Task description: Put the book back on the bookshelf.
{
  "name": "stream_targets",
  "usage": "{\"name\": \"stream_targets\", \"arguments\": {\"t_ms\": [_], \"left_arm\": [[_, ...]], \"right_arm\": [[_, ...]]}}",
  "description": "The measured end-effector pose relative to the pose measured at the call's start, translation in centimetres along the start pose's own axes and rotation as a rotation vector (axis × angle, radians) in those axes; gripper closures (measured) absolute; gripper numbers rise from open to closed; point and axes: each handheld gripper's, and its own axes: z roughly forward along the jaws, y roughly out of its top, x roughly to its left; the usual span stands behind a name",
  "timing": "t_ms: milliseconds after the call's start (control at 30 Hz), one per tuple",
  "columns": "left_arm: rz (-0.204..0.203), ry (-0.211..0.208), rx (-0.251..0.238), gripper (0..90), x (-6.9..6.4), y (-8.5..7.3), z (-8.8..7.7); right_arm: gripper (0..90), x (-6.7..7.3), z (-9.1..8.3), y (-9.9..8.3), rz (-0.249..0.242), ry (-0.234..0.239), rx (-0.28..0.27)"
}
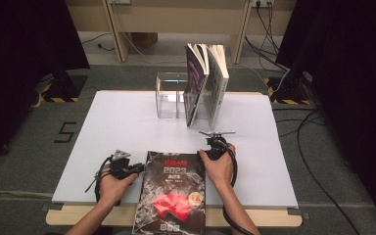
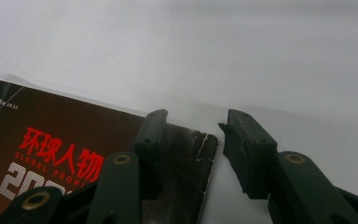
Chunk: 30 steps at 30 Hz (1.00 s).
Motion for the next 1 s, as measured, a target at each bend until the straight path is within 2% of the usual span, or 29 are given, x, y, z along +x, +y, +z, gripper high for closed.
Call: {"name": "stream_targets", "arguments": {"t_ms": [67, 167, 267, 367, 400, 600, 1000], "left_arm": [[-0.006, 0.001, -0.015, 77.3, 0.1, 0.2, -0.2], [0.013, 0.007, -0.039, 75.4, -0.3, 0.5, -0.7], [0.028, -0.014, -0.044, 74.5, -0.9, 0.6, -1.0], [0.039, -0.032, -0.033, 74.1, -1.4, 0.4, -0.9], [0.048, -0.03, -0.026, 73.9, -1.5, 0.3, -0.7], [0.073, -0.021, 0.006, 71.5, -1.7, -0.3, -0.2], [0.077, -0.009, 0.013, 72.0, -1.7, -0.5, 0.1]], "right_arm": [[59.0, 0.0, 0.1, 0.1, 0.0, 0.005, 0.002], [58.8, 0.1, 0.2, 0.1, -0.008, 0.011, 0.0], [58.3, 0.4, 0.2, 0.0, -0.011, 0.004, -0.001], [58.4, 0.4, 0.2, -0.1, -0.012, 0.004, -0.005], [58.5, 0.4, 0.2, -0.1, -0.023, 0.002, -0.008], [58.3, 0.5, 0.1, -0.3, -0.012, -0.001, -0.004], [58.4, 0.6, -0.2, -0.9, 0.025, 0.014, -0.01]]}}
